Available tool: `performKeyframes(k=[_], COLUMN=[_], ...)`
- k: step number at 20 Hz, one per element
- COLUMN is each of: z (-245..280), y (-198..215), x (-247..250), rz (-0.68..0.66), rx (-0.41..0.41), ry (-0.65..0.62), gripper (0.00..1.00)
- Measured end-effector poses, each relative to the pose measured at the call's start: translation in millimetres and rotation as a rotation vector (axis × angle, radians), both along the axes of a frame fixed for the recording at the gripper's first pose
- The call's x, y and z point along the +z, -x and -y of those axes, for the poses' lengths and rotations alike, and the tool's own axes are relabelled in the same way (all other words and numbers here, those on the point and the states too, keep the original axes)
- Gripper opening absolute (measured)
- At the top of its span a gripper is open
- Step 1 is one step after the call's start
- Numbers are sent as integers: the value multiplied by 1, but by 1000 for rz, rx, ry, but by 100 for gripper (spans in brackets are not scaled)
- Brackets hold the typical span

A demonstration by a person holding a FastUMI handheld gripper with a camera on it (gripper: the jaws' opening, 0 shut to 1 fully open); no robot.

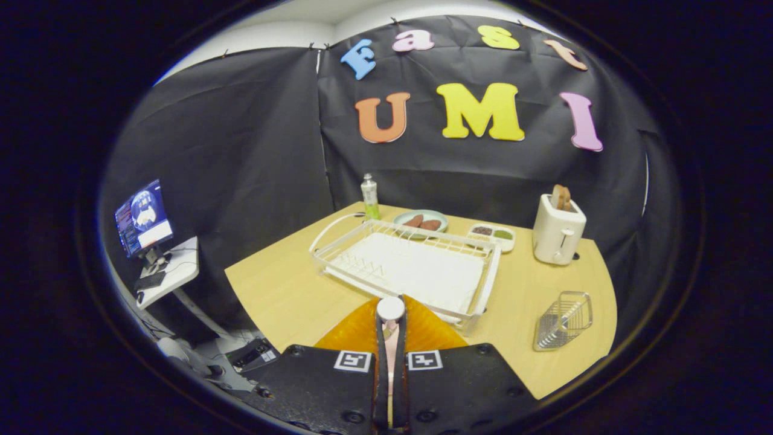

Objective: Take the plate from the dish rack, then take the spoon from the basket and place it into the plate.

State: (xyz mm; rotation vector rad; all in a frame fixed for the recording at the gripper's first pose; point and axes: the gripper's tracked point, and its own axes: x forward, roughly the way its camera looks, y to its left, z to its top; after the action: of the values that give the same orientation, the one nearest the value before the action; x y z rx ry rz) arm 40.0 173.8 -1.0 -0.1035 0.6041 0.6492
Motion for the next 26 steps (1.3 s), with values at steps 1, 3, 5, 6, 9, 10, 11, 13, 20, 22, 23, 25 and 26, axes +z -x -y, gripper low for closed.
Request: performKeyframes(k=[1,3,5,6,9,10,11,13,20,22,23,25,26], z=[-5,-15,-23,-25,-29,-30,-30,-33,-27,-23,-19,-14,-11], y=[1,2,2,1,-2,-3,-2,-3,-12,-18,-21,-26,-28], x=[-9,-26,-38,-42,-53,-55,-56,-60,-61,-57,-55,-50,-46], rz=[-16,-47,-74,-81,-104,-114,-125,-148,-169,-148,-136,-114,-103], rx=[6,15,26,29,30,29,28,32,-1,-23,-36,-58,-69], ry=[12,29,36,39,41,35,28,11,-26,-31,-34,-44,-48], gripper=[8,8,8,8,10,11,11,12,21,36,40,53,59])
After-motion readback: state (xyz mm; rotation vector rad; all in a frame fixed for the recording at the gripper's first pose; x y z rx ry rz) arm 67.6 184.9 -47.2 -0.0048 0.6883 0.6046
